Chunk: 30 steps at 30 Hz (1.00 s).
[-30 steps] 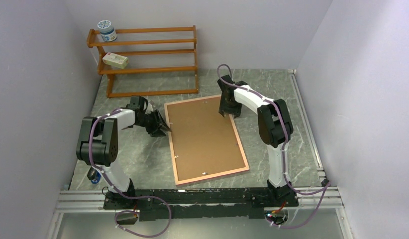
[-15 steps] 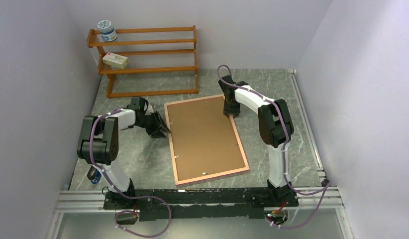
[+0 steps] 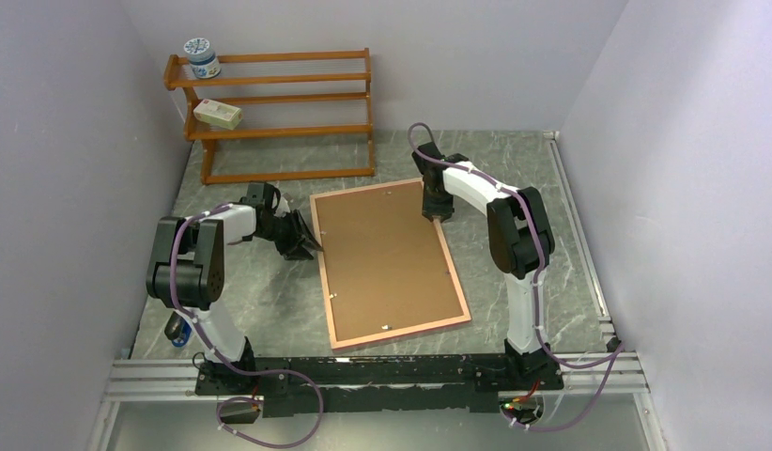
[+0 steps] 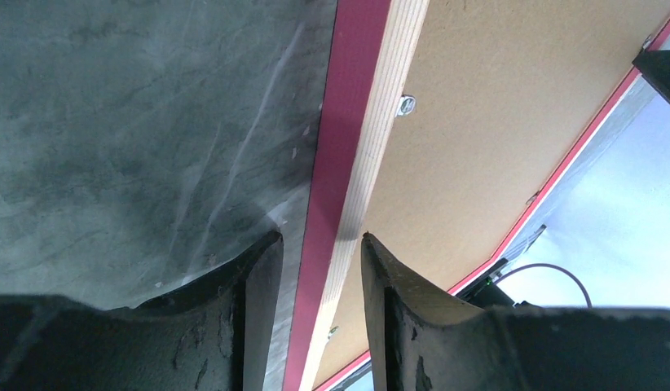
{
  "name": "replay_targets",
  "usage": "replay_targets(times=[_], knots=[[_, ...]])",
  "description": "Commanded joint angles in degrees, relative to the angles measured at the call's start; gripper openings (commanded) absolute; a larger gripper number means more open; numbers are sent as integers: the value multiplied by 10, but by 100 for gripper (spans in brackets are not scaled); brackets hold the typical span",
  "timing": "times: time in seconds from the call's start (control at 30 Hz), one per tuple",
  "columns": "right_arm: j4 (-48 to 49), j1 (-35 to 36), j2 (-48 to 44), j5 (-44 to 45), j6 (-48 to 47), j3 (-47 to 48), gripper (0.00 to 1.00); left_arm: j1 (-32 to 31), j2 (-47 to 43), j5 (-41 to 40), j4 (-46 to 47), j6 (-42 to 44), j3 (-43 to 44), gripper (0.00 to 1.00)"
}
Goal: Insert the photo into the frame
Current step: Install the photo frame at the center of the board.
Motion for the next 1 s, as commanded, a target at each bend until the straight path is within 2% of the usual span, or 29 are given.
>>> replay_targets(times=[0.0,0.17,0.27,0.5,0.6,0.7,0.8,0.97], knots=[[76,-3,0,-16,-43,-15,38,-2,4,-9,-14,11,12,46],[88,-11,1,-68,-140,-17,43,-2,5,-11,-18,13,14,46],[81,-19,12,-111,-175,-10,41,-2,7,-13,-21,14,16,46],[104,-19,15,-132,-236,-21,36,-2,10,-11,-25,18,17,46],[119,-19,15,-130,-238,-25,26,-2,16,-7,-26,17,18,46],[122,-18,23,-89,-203,-21,5,-2,19,-6,-25,16,18,45],[128,-12,19,-56,-177,-30,1,-3,18,-10,-29,19,19,45],[160,-11,-21,-66,-155,-69,4,-3,16,-14,-34,20,21,45]])
